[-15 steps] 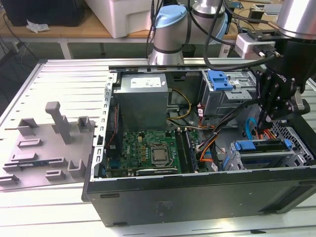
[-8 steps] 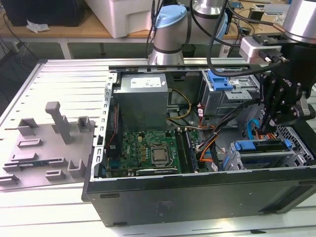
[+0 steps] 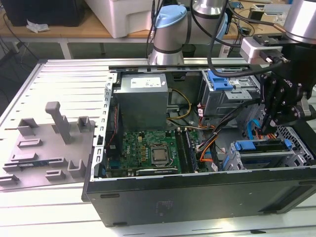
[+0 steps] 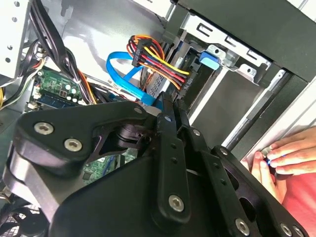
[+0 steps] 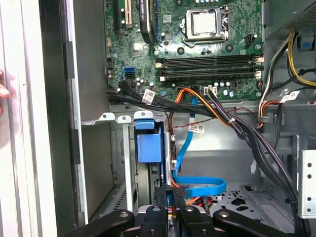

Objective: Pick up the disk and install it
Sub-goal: 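Insert the second disk wire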

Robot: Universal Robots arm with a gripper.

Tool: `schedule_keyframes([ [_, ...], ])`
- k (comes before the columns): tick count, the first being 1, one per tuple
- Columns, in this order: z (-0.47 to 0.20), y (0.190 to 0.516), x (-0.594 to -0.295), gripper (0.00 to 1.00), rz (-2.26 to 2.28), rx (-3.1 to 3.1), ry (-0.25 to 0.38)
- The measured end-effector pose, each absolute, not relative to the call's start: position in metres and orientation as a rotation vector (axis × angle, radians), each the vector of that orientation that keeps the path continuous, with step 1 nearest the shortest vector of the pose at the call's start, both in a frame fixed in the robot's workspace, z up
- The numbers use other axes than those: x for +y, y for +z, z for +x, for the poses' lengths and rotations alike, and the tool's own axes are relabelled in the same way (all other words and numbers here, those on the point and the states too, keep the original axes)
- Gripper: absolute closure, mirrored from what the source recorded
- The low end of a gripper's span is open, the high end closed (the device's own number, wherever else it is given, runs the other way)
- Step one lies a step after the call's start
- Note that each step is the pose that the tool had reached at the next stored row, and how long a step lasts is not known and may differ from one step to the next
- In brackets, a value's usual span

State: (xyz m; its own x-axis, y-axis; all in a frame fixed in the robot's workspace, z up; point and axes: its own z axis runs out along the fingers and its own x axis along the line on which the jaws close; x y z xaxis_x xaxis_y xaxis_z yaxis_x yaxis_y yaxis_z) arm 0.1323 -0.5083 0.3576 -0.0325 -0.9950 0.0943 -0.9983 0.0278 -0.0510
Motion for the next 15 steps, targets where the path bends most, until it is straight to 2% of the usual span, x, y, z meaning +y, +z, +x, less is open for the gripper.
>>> schedule_keyframes([
  [15, 0.1335, 0.3543, -0.5159, 0.84, 2.163, -2.230, 0.157],
])
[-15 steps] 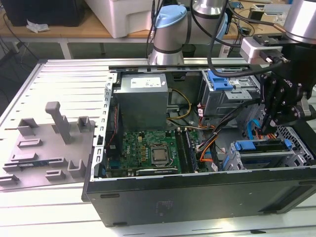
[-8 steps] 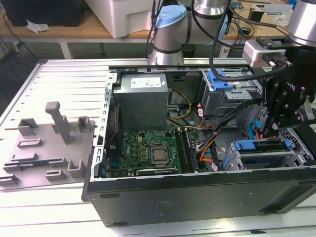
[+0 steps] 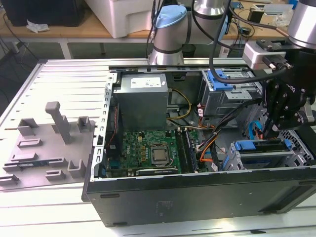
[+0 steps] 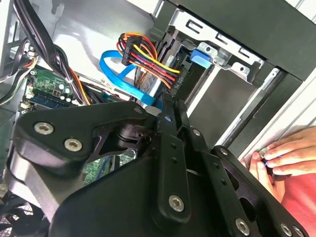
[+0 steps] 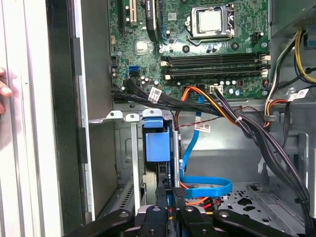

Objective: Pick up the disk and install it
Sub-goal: 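Insert the second disk wire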

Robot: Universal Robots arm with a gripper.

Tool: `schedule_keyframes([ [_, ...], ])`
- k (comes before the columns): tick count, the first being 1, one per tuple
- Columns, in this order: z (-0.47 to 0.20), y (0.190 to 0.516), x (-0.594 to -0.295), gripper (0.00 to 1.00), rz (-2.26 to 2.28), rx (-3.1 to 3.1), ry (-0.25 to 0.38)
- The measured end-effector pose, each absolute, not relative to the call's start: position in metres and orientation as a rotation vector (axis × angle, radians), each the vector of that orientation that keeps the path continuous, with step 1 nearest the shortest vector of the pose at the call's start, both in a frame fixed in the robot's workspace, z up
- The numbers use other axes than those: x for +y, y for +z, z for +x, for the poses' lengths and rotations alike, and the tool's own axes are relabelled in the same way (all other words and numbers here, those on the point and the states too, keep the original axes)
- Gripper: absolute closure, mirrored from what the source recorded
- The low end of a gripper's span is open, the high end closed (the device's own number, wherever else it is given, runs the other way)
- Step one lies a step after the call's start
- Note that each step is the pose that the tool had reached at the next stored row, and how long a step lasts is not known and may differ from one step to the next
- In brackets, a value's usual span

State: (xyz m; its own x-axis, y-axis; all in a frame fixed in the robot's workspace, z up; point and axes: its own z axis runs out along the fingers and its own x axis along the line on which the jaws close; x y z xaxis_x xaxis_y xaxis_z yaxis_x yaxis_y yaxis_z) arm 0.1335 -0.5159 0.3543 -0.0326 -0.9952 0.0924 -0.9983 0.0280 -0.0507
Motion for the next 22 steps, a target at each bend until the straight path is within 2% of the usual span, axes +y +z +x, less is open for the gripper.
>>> schedule_keyframes([
  [22, 0.1337, 0.3500, -0.5170, 0.84, 2.163, -2.230, 0.157],
])
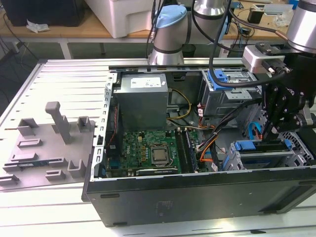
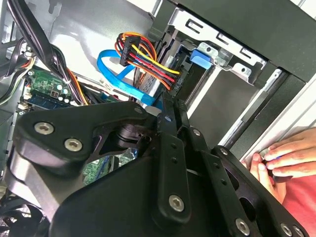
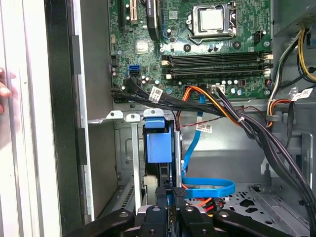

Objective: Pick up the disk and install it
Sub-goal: 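Insert the second disk wire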

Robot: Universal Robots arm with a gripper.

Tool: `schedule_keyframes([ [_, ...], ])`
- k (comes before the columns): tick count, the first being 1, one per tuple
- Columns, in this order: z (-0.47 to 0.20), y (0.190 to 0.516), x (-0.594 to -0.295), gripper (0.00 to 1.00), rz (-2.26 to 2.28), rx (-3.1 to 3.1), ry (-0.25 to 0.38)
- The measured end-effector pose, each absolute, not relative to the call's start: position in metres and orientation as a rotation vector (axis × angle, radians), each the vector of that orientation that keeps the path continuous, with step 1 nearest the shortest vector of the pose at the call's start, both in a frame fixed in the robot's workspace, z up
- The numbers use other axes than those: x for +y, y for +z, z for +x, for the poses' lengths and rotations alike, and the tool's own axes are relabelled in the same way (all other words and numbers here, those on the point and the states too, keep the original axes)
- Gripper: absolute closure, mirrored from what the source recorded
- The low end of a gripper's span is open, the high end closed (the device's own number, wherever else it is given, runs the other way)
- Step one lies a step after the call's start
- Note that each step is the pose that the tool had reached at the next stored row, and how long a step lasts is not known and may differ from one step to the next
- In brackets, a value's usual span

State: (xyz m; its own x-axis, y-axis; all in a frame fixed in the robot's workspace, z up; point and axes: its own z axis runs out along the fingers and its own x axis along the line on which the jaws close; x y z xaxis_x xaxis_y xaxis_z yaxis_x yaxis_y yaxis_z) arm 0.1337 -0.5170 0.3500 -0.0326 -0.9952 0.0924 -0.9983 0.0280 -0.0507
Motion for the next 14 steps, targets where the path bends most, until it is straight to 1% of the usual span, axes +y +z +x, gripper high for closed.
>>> schedule_keyframes([
  [14, 0.1359, 0.3452, -0.5169, 0.84, 2.146, -2.244, 0.152],
])
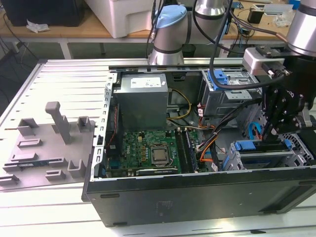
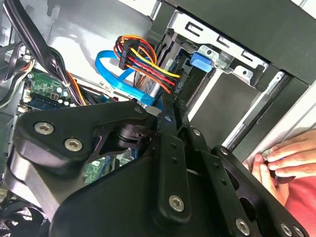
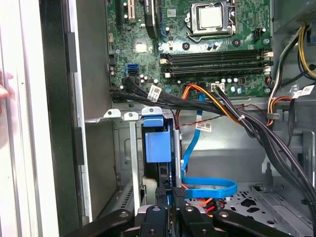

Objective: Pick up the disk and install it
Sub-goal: 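Insert the second disk wire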

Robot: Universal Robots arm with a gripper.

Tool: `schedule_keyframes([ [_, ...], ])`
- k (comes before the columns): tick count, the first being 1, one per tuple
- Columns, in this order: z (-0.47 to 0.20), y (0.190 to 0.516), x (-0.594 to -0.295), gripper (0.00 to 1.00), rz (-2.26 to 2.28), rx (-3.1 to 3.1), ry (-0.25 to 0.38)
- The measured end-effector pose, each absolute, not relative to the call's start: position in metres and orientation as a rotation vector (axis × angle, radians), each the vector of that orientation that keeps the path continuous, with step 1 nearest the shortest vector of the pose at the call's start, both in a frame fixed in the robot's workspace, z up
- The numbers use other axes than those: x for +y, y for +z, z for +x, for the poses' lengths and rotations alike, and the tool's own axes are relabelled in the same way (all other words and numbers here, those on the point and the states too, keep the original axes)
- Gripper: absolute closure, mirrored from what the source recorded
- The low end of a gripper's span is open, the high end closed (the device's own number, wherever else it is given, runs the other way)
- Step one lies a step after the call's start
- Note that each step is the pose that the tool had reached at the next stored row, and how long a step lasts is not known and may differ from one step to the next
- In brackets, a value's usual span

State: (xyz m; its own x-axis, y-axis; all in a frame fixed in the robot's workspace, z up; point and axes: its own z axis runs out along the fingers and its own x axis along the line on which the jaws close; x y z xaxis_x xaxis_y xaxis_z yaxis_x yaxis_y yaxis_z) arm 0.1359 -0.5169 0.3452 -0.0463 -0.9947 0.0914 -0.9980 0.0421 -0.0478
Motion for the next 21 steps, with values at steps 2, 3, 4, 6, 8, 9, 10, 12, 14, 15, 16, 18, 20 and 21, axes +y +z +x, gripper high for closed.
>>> schedule_keyframes([
  [2, 0.1359, 0.3447, -0.5168, 0.84, 2.140, -2.249, 0.152],
  [3, 0.1358, 0.3445, -0.5167, 0.84, 2.136, -2.253, 0.152],
  [4, 0.1358, 0.3442, -0.5165, 0.84, 2.131, -2.257, 0.151],
  [6, 0.1359, 0.3442, -0.5164, 0.84, 2.127, -2.261, 0.152],
  [8, 0.1359, 0.3442, -0.5163, 0.84, 2.123, -2.264, 0.151],
  [9, 0.1360, 0.3442, -0.5163, 0.84, 2.122, -2.265, 0.151],
  [10, 0.1362, 0.3441, -0.5163, 0.84, 2.122, -2.265, 0.151],
  [12, 0.1365, 0.3440, -0.5163, 0.84, 2.122, -2.266, 0.151],
  [14, 0.1366, 0.3439, -0.5163, 0.84, 2.121, -2.266, 0.151],
  [15, 0.1367, 0.3439, -0.5163, 0.84, 2.120, -2.266, 0.152],
  [16, 0.1367, 0.3435, -0.5163, 0.84, 2.120, -2.267, 0.151],
  [18, 0.1367, 0.3432, -0.5163, 0.84, 2.120, -2.267, 0.151],
  [20, 0.1367, 0.3429, -0.5163, 0.84, 2.120, -2.267, 0.151],
  [21, 0.1367, 0.3427, -0.5163, 0.84, 2.120, -2.267, 0.151],
])
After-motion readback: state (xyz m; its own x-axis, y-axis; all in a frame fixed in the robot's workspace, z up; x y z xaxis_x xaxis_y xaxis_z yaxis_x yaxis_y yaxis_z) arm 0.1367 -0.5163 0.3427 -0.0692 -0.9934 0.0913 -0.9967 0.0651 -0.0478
